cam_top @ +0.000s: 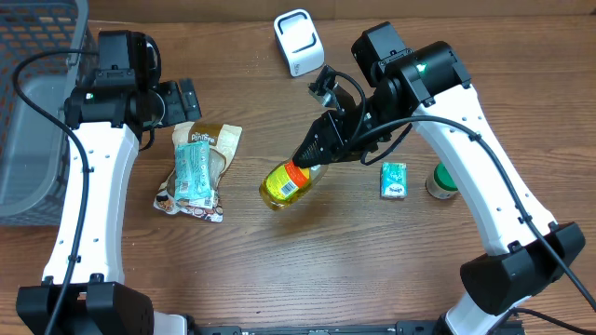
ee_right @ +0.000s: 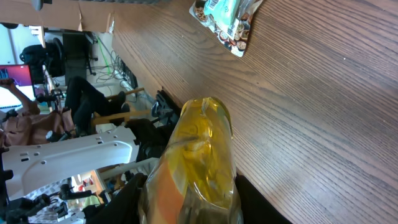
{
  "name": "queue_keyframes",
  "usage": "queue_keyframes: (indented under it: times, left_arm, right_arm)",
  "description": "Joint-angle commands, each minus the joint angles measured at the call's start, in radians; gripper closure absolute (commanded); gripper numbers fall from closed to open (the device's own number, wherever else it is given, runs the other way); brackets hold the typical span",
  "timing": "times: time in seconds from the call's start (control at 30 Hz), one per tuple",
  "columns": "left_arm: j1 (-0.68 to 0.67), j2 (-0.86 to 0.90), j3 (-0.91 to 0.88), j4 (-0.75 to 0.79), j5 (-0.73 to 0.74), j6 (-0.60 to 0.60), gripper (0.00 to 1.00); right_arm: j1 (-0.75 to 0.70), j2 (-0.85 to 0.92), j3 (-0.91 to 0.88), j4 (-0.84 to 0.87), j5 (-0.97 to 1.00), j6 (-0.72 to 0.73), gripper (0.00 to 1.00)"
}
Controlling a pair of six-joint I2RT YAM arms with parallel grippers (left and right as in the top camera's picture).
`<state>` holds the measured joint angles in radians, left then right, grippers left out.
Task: Scan the item barcode
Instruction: 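Lift and tilt the oil bottle with the right gripper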
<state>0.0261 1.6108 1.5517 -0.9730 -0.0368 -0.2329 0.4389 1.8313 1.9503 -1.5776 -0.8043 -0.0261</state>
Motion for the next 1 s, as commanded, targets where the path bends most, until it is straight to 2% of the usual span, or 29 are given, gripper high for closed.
queue_keyframes:
  times: [0.0,0.63,0.97]
  left_arm:
    - [-0.008,0.003,0.021,0.000,0.004,-0.006,0.01]
    - [-0.008,0.003,0.021,0.000,0.004,-0.006,0.00]
    - [-0.008,0.003,0.021,0.000,0.004,-0.006,0.01]
  right_arm:
    - [-0.002,-0.042,0.020,0.003,-0.043,-0.008,0.78]
    - [-0.002,-0.042,0.013,0.004,-0.042,-0.008,0.77]
    - [0.002,-0.042,-0.037,0.017,0.040,-0.001,0.78]
